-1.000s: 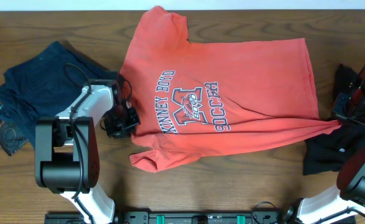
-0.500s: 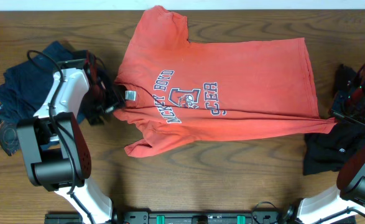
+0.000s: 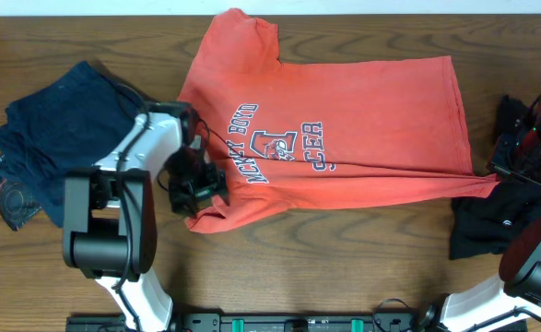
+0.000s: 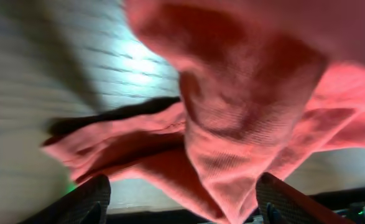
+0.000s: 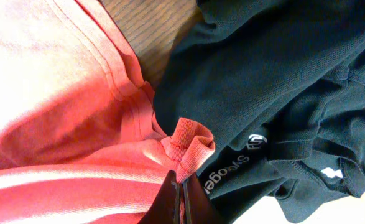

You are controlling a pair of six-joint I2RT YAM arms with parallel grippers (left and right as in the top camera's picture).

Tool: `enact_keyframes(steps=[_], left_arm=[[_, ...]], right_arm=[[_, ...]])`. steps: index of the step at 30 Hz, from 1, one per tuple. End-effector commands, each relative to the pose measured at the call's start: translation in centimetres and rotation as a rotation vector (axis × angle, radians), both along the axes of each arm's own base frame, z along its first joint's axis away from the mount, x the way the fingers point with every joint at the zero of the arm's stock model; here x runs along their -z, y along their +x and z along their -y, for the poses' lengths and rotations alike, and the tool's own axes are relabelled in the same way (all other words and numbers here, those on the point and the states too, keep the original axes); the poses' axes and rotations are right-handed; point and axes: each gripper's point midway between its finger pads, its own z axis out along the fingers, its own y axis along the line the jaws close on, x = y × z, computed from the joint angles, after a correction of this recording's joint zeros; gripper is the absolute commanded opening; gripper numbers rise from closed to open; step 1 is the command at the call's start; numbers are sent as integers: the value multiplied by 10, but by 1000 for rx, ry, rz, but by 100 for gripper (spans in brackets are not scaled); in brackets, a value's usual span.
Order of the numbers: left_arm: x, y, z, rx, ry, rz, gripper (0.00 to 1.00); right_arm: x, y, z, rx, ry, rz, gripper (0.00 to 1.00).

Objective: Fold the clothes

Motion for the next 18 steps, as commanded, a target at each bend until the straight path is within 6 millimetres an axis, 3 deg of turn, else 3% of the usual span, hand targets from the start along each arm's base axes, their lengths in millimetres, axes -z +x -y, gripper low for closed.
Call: enact_keyframes(steps=[1, 3, 6, 10, 18], left_arm=[[7, -19, 12, 21, -48, -30, 73], [15, -27, 19, 26, -74, -36, 59], [18, -36, 24, 36, -87, -57, 7], [0, -47, 21, 63, -98, -97, 6], [-64, -70, -5, 84, -74, -38, 6]], right_arm=[[-5, -1, 4, -9, -22, 8, 1], [-5, -1, 4, -8, -22, 8, 1], [-5, -1, 4, -9, -22, 7, 1], [-5, -1, 4, -8, -22, 7, 1], [-5, -13, 0, 9, 0, -39, 1]])
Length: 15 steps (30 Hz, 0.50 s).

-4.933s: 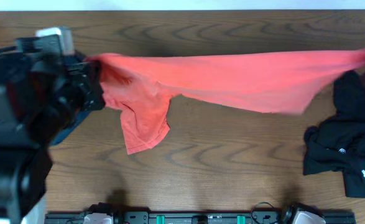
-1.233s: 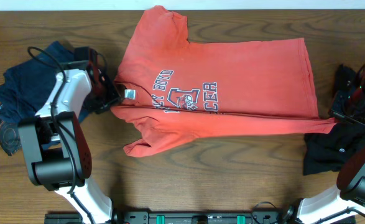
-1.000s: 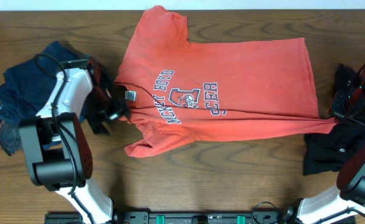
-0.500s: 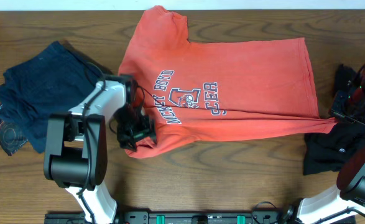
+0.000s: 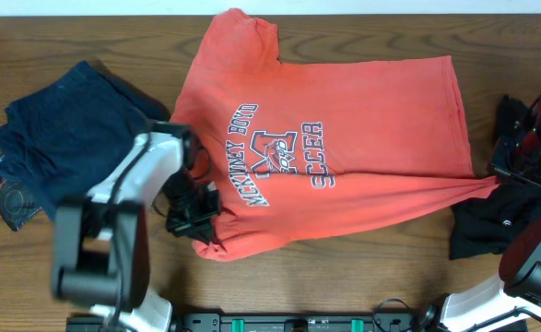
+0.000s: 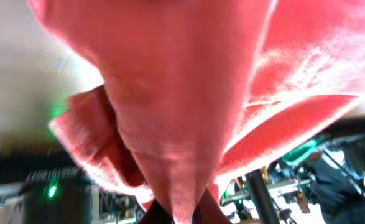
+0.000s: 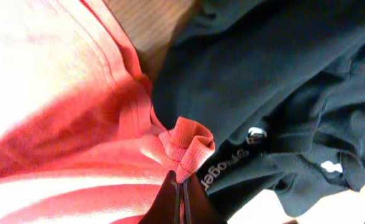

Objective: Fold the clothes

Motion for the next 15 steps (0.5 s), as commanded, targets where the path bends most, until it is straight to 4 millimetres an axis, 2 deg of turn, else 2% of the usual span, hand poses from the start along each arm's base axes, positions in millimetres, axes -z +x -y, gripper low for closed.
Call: enact_keyframes(steps=[1, 5, 8, 10, 15], left_arm=[[-25, 5, -15, 4, 10, 128, 6], [-49, 7, -21, -37, 3, 273, 6], [-60, 13, -22, -47, 0, 374, 6], [-63, 28, -21, -61, -2, 464, 6], [-66, 84, -19, -128, -5, 679, 6]], right_arm=[[-5, -9, 4, 18, -9, -16, 1], [-6, -22, 0, 33, 16, -65, 1], [-6, -26, -4, 33, 33, -79, 1], [-5, -19, -9, 33, 64, -45, 1], [-4, 14, -12, 7, 83, 88, 1]])
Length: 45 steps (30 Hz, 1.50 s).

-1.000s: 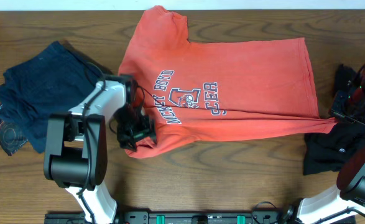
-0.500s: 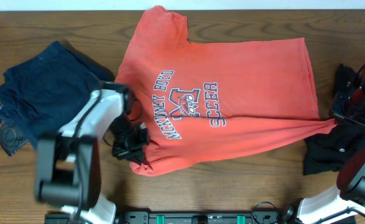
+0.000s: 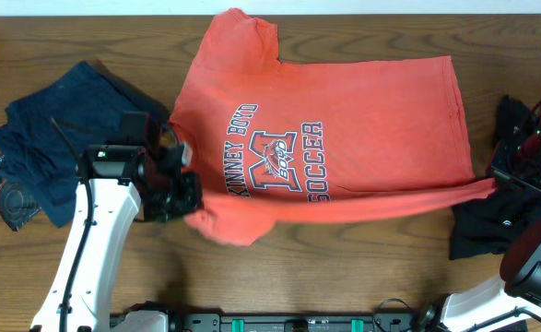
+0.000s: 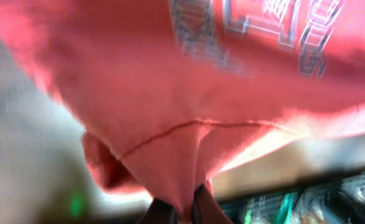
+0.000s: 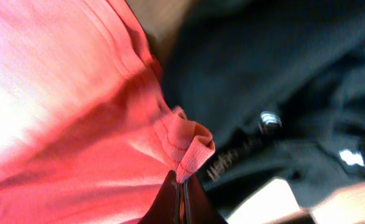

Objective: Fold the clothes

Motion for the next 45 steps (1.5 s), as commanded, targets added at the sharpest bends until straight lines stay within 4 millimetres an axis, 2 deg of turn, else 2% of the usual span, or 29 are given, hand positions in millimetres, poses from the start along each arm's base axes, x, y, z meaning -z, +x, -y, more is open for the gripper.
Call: enact_keyframes(steps=[1, 5, 8, 12, 17, 19, 26, 27, 28, 31, 33, 35, 39, 42, 45], left_arm=[[-3, 29, -3, -66, 7, 85, 6], [0, 70, -6, -132, 11, 184, 6], [13, 91, -19, -193, 80, 207, 6], [27, 113, -20, -206, 86, 235, 6], [46, 136, -21, -212, 87, 258, 6], [55, 144, -29, -246, 128, 257, 6], [68, 163, -37, -275, 168, 296, 7], [68, 166, -38, -278, 170, 306, 8], [68, 170, -39, -281, 171, 321, 15], [64, 180, -44, -297, 190, 367, 41], [63, 181, -48, -307, 199, 373, 48], [66, 175, -51, -310, 204, 345, 49], [82, 140, -51, -290, 230, 191, 49], [93, 112, -51, -273, 250, 77, 48], [104, 97, -52, -268, 263, 33, 49]], right_arm=[[-5, 20, -6, -15, 18, 94, 1], [-6, 43, -7, -41, -3, 177, 1], [-8, 58, -8, -61, -17, 229, 1], [-10, 79, -10, -87, -42, 304, 1], [-17, 104, -15, -125, -76, 391, 2], [-20, 113, -17, -137, -86, 422, 2], [-25, 127, -21, -159, -103, 472, 2], [-26, 129, -21, -161, -106, 480, 3], [-27, 132, -22, -164, -110, 490, 5], [-31, 139, -21, -169, -123, 521, 29], [-31, 139, -19, -167, -131, 519, 36], [-28, 133, -17, -163, -138, 492, 37], [-15, 105, -20, -157, -126, 366, 37], [3, 78, -27, -155, -94, 259, 37], [32, 61, -32, -155, -75, 213, 37]])
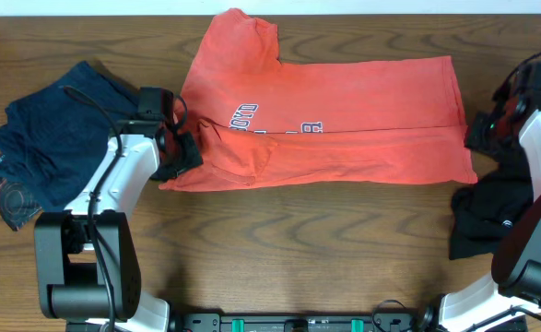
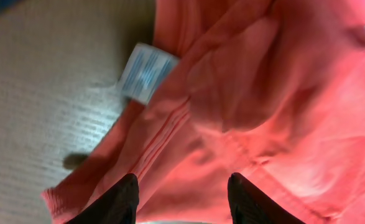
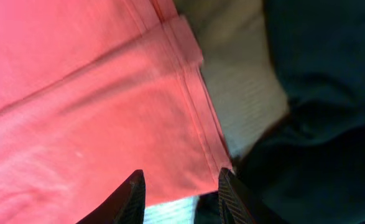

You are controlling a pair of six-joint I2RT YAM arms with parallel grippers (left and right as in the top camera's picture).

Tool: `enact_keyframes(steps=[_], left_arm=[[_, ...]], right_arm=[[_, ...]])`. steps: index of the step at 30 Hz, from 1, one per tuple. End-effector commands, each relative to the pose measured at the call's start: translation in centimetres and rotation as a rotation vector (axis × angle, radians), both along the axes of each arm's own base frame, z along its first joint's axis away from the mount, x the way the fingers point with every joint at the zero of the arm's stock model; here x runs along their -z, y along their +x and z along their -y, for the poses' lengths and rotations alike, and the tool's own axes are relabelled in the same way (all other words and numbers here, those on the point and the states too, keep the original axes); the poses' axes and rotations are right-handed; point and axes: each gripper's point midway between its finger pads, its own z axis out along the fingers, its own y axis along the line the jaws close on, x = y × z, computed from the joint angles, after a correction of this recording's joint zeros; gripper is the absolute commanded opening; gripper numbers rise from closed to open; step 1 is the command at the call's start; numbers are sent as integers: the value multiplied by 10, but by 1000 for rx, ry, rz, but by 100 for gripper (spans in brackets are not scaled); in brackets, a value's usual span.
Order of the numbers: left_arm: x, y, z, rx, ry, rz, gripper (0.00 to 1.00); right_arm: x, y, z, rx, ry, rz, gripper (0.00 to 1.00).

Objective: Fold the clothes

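The red T-shirt (image 1: pixel 344 101) lies across the table's middle, its near long edge folded up over it. Only the tops of the printed letters (image 1: pixel 244 114) show above the fold. My left gripper (image 1: pixel 175 155) is at the shirt's left end, open, its fingers (image 2: pixel 125 198) spread over red cloth and a white label (image 2: pixel 146 79). My right gripper (image 1: pixel 480 132) is at the right end, open above the shirt's hem corner (image 3: pixel 198 118). Both pairs of jaws stand apart with nothing between them.
A crumpled navy garment (image 1: pixel 53 138) lies left of the shirt, beside my left arm. A black garment (image 1: pixel 491 217) is heaped at the right edge, also seen in the right wrist view (image 3: pixel 319 124). Bare wooden table (image 1: pixel 298 249) runs along the front.
Both grippers were shut on the shirt's near edge, holding it stretched above the table. Now that edge lies folded over the print, and both grippers are open and moved farther back.
First my right gripper was shut on the shirt's near right corner while the left stood open at the near left corner. The left then shut on that corner. Both held the edge taut and raised. Now the edge lies over the shirt, let go.
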Motion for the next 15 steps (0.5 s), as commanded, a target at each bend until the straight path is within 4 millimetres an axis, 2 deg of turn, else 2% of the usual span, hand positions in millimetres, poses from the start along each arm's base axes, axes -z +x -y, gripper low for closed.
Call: enact_keyframes(steps=[1, 7, 10, 13, 15], left_arm=[[13, -13, -6, -5, 29, -39, 49], [31, -10, -8, -8, 42, -16, 49], [38, -11, -10, -12, 55, -15, 49], [45, -19, -16, -18, 87, -41, 49], [51, -27, -21, -21, 111, -69, 49]], right_arm=[[30, -24, -7, -5, -4, -60, 38], [75, -47, -9, 10, -24, -76, 41], [86, -51, -10, 11, -28, -66, 44], [93, -59, -7, 23, -49, -77, 30], [96, -68, 3, 83, -90, -102, 20]])
